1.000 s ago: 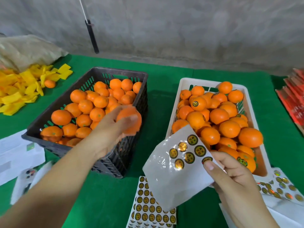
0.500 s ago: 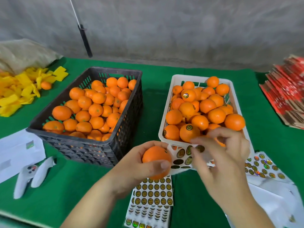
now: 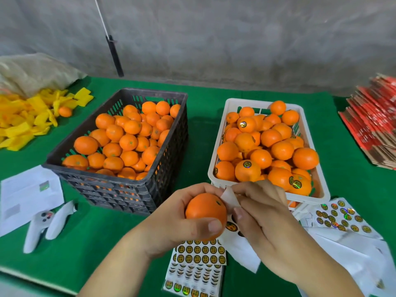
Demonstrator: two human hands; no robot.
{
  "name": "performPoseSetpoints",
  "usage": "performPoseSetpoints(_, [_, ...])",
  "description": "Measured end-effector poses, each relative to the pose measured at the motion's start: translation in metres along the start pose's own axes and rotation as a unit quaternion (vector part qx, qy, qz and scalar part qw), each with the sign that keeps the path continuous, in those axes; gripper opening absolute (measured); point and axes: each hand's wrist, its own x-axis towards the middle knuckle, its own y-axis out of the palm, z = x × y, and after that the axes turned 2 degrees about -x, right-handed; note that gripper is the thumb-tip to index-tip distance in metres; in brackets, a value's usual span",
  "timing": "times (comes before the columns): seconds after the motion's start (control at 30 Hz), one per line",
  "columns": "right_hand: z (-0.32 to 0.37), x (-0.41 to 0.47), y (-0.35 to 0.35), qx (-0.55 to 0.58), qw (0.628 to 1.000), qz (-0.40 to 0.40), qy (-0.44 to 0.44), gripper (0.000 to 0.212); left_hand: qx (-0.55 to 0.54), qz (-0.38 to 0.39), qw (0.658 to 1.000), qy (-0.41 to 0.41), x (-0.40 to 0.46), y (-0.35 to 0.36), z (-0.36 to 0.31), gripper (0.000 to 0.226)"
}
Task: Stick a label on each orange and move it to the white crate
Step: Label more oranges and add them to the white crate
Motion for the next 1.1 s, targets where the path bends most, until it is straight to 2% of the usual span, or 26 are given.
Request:
performPoseSetpoints(0.07, [-0.003, 0.001, 0.001, 0.133, 0.989, 0.015, 0.055, 0.025, 0.006, 0.003, 1.0, 0.002, 0.0, 0.0, 0.001, 0.075])
performPoseSetpoints(0.13, [-0.007, 0.002, -0.001, 0.213, 0.97, -0.032, 0.111, 0.021, 0.006, -0.015, 1.0, -0.001, -0.001, -0.001, 0.003, 0.062])
performPoseSetpoints(0.27, [-0.014, 0.004, 0.001, 0.167, 0.965, -0.138, 0.146, 0.024, 0.0, -0.021, 1.0, -0.008, -0.002, -0.002, 0.01, 0.073])
performPoseSetpoints(0.37, [-0.012, 0.002, 0.0, 0.216, 0.935, -0.222, 0.173, 0.031, -0.009, -0.054, 0.999, -0.005, 0.0, 0.0, 0.015, 0.081])
performPoseSetpoints(0.4, [-0.011, 0.002, -0.001, 0.218, 0.927, -0.254, 0.169, 0.03, -0.02, -0.07, 0.997, -0.004, 0.001, 0.003, 0.016, 0.084])
performPoseSetpoints(0.47, [0.001, 0.005, -0.001, 0.139, 0.943, -0.284, 0.106, 0.014, -0.05, -0.091, 0.995, -0.004, 0.004, 0.008, 0.02, 0.092])
performPoseSetpoints(0.5, [0.008, 0.006, 0.004, 0.09, 0.955, -0.276, 0.064, 0.01, -0.07, -0.095, 0.993, -0.003, 0.004, 0.011, 0.021, 0.095])
performPoseSetpoints(0.57, [0.013, 0.006, 0.018, 0.047, 0.97, -0.239, -0.006, 0.017, -0.114, -0.096, 0.989, 0.002, 0.005, 0.018, 0.021, 0.09])
performPoseSetpoints(0.73, [0.004, -0.002, 0.031, 0.06, 0.981, -0.181, -0.027, 0.023, -0.188, -0.143, 0.971, -0.033, 0.008, 0.028, 0.019, 0.067])
performPoseSetpoints(0.83, [-0.002, -0.008, 0.035, 0.022, 0.993, -0.107, -0.052, 0.056, -0.249, -0.126, 0.958, -0.069, 0.012, 0.03, 0.018, 0.045])
performPoseSetpoints(0.93, [-0.004, -0.011, 0.041, 0.006, 0.995, -0.099, -0.034, 0.084, -0.329, -0.104, 0.932, -0.113, 0.014, 0.033, 0.023, 0.051])
performPoseSetpoints(0.97, [-0.005, -0.011, 0.041, 0.012, 0.994, -0.098, -0.036, 0.085, -0.342, -0.1, 0.927, -0.115, 0.015, 0.033, 0.023, 0.05])
performPoseSetpoints(1.1, [-0.007, -0.015, 0.038, 0.068, 0.994, -0.073, -0.041, 0.066, -0.344, -0.111, 0.926, -0.108, 0.017, 0.026, 0.021, 0.02])
